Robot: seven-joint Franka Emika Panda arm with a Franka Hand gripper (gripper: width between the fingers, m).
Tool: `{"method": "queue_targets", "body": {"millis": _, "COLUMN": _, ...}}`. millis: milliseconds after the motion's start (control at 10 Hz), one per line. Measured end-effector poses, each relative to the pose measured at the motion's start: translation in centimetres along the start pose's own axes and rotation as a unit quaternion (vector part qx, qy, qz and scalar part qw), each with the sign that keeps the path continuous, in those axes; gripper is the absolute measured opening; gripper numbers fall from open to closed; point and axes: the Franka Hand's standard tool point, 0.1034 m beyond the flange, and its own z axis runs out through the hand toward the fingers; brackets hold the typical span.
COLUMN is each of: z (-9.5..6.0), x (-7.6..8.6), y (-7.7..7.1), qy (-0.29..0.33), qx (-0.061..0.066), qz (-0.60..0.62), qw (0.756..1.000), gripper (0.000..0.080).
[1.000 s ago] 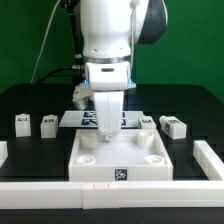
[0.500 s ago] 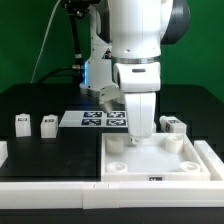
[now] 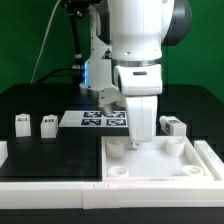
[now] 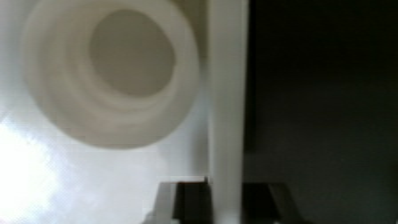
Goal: Assemble one leg
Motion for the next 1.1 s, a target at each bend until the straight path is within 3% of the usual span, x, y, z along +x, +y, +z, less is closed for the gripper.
{"method": "queue_targets", "body": {"millis": 200, "z": 0.0, "x": 0.0, "y": 0.0, "qy": 0.0, "qx": 0.0, "qz": 0.0, "qw": 1.0, "gripper": 0.0421}}
{"method": "queue_targets", "body": {"millis": 300, "z": 0.0, "x": 0.0, "y": 0.0, "qy": 0.0, "qx": 0.0, "qz": 0.0, "qw": 1.0, "gripper": 0.0421}}
{"method": "queue_targets", "body": {"millis": 400, "z": 0.0, "x": 0.0, "y": 0.0, "qy": 0.0, "qx": 0.0, "qz": 0.0, "qw": 1.0, "gripper": 0.0558}}
{"method": "queue_targets", "body": {"millis": 500, "z": 0.0, "x": -0.1, "y": 0.0, "qy": 0.0, "qx": 0.0, "qz": 0.001, "qw": 1.0, "gripper": 0.062}}
{"method": "queue_targets", "body": {"millis": 800, "z": -0.2, "x": 0.0, "y": -0.1, "qy": 0.0, "qx": -0.001, "qz": 0.011, "qw": 1.0, "gripper": 0.0648}}
{"method": "queue_targets", "body": {"millis": 1100, "z": -2.5, "x": 0.9, "y": -1.6, "qy": -0.004, "qx": -0.012, "qz": 0.07, "qw": 0.997, "gripper": 0.0649}}
